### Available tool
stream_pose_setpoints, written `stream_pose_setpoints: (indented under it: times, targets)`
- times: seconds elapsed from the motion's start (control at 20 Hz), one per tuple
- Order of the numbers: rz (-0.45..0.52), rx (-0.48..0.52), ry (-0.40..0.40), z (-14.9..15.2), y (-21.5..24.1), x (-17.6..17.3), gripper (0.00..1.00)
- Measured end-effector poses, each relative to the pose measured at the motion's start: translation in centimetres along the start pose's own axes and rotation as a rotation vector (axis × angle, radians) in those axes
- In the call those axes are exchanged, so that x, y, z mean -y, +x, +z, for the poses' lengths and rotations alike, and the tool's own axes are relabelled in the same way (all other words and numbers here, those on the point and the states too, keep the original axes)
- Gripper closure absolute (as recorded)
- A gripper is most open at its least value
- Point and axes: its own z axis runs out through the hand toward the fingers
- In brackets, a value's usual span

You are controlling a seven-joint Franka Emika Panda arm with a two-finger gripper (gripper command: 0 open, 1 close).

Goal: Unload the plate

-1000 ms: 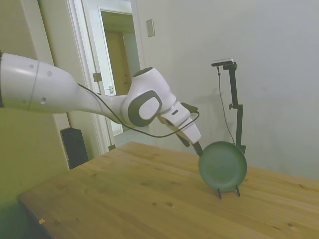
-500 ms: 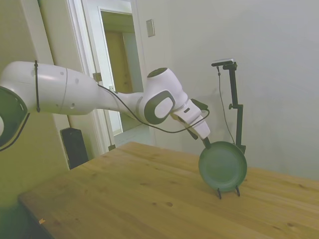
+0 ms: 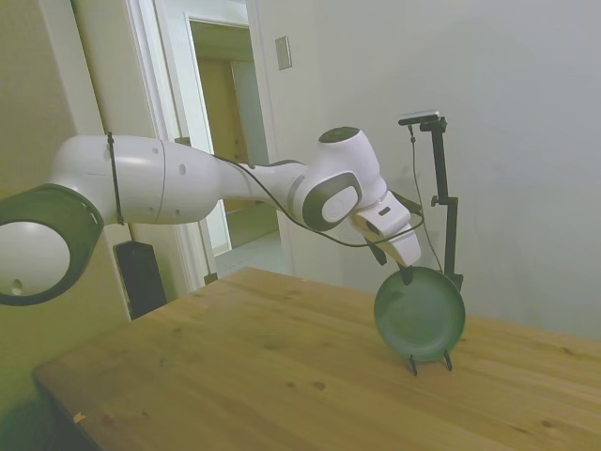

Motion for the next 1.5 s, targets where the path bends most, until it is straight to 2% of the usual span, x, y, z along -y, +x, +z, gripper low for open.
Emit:
stream_pose_setpoints:
  times: [0.45,0.75,1.5]
  targets:
    - [-0.02,0.04,-0.001,0.8,0.3,-0.1,1.0]
    - [-0.059,0.08,0.034,0.9,1.2,-0.9,1.0]
    - [-0.101,0.101,0.062,0.9,1.4,-1.7,1.0]
